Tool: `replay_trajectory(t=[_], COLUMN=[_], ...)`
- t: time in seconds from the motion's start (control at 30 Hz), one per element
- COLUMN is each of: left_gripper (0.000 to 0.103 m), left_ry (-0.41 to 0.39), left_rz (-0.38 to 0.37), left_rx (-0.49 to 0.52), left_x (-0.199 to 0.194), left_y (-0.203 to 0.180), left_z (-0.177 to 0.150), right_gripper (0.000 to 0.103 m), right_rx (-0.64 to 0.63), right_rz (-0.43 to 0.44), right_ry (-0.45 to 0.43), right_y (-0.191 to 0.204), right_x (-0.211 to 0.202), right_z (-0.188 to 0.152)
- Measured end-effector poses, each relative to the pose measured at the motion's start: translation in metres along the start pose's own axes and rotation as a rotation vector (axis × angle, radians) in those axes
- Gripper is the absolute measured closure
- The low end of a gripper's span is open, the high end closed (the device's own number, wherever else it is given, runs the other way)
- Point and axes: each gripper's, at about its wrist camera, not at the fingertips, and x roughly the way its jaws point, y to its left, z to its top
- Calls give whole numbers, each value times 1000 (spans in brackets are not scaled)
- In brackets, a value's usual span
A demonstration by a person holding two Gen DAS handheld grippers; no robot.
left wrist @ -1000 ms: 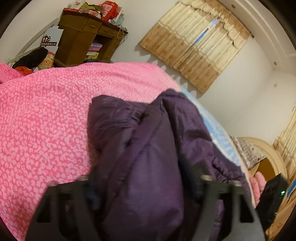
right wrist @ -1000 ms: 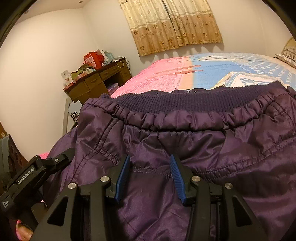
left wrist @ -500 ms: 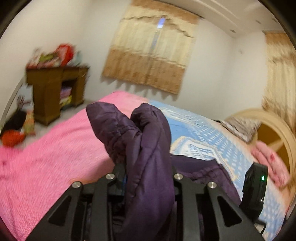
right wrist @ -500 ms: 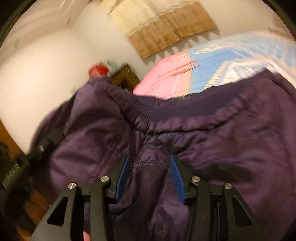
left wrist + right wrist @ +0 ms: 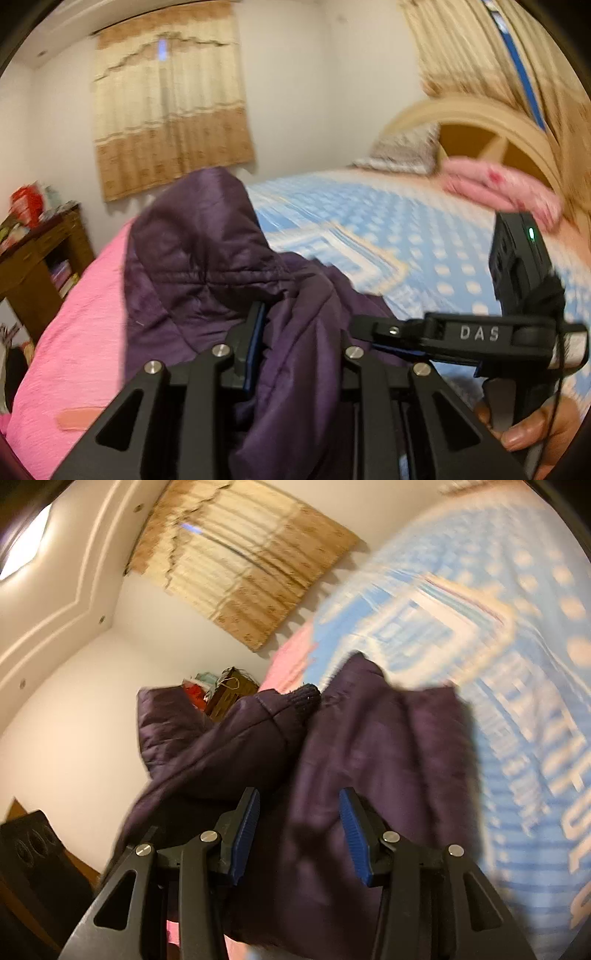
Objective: Fold large clothes
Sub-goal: 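Lift the folded jacket bundle off the bed with both grippers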
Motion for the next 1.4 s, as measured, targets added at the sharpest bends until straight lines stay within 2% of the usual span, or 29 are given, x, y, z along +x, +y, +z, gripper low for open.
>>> replay_trajectory(t=[0.07, 0.2, 0.27, 0.3, 0.33, 0.4, 0.53, 0.63, 0.67, 0.7, 0.73, 0.77, 0.83, 0.87, 0.9, 0.93, 0.97, 1.0, 1.07, 1.13, 1.17, 1.2, 1.27, 1.3, 1.33, 1.4], left_gripper=[78, 78, 78, 78, 78, 78, 78, 78, 76, 71, 67, 66, 58, 50, 50, 46, 33, 20, 8, 8, 10, 18, 25, 27, 30, 30], left_ry=[20, 0, -14, -18, -21, -28, -39, -35, -31, -19, 9, 4, -15, -22, -34, -45, -59, -80, -103, -68, -26, 28, 127, 149, 136, 87], left_rz=[-13, -33, -79, -106, -114, -121, -132, -127, -122, -125, -146, -183, -278, -285, -297, -289, -262, -216, -69, 73, 107, 117, 86, 38, 3, -13], left_rx=[27, 40, -11, -46, -57, -62, -67, -44, -23, -2, 1, -15, -77, -102, -130, -160, -189, -226, -316, -426, -473, -508, -554, -572, -588, -575], left_x=[9, 5, -2, -5, -7, -11, -14, -11, -7, -11, -14, -24, -51, -63, -75, -88, -99, -108, -112, -95, -79, -59, -24, -13, -9, -12], left_y=[-17, -25, -16, -8, -7, -6, -10, -12, -14, -14, -11, -6, 12, 21, 33, 48, 62, 81, 121, 160, 174, 184, 186, 180, 171, 154], left_z=[-11, -22, -21, -21, -22, -23, -24, -21, -18, -20, -19, -20, -22, -24, -26, -29, -31, -33, -33, -35, -39, -42, -45, -44, -42, -27], right_gripper=[56, 55, 42, 23, 14, 13, 13, 13, 16, 27, 39, 44, 55, 56, 58, 60, 60, 62, 65, 70, 71, 74, 77, 79, 79, 80], right_rx=[38, 29, 73, 98, 115, 88, -57, -141, -175, -244, -287, -304, -279, -271, -270, -265, -263, -269, -332, -396, -419, -434, -498, -545, -572, -559], right_rz=[34, 50, 130, 175, 216, 250, 245, 165, 123, 55, 33, 34, 38, 36, 36, 35, 32, 18, -39, -66, -54, -39, -11, -2, 7, 2], right_ry=[15, 43, 37, 31, 17, 12, 98, 211, 247, 259, 253, 244, 231, 219, 213, 209, 206, 197, 177, 159, 149, 143, 128, 122, 117, 109], right_y=[-17, -17, -19, -20, -19, -9, 23, 39, 42, 48, 51, 54, 52, 50, 48, 48, 48, 51, 66, 84, 99, 109, 135, 150, 160, 157], right_x=[1, 1, -2, -4, -5, -3, 23, 61, 75, 83, 87, 88, 86, 84, 82, 81, 80, 77, 71, 70, 65, 62, 54, 47, 39, 28], right_z=[-4, 6, 17, 21, 26, 31, 39, 38, 36, 30, 29, 27, 26, 25, 25, 24, 24, 22, 14, 12, 11, 12, 15, 17, 20, 34])
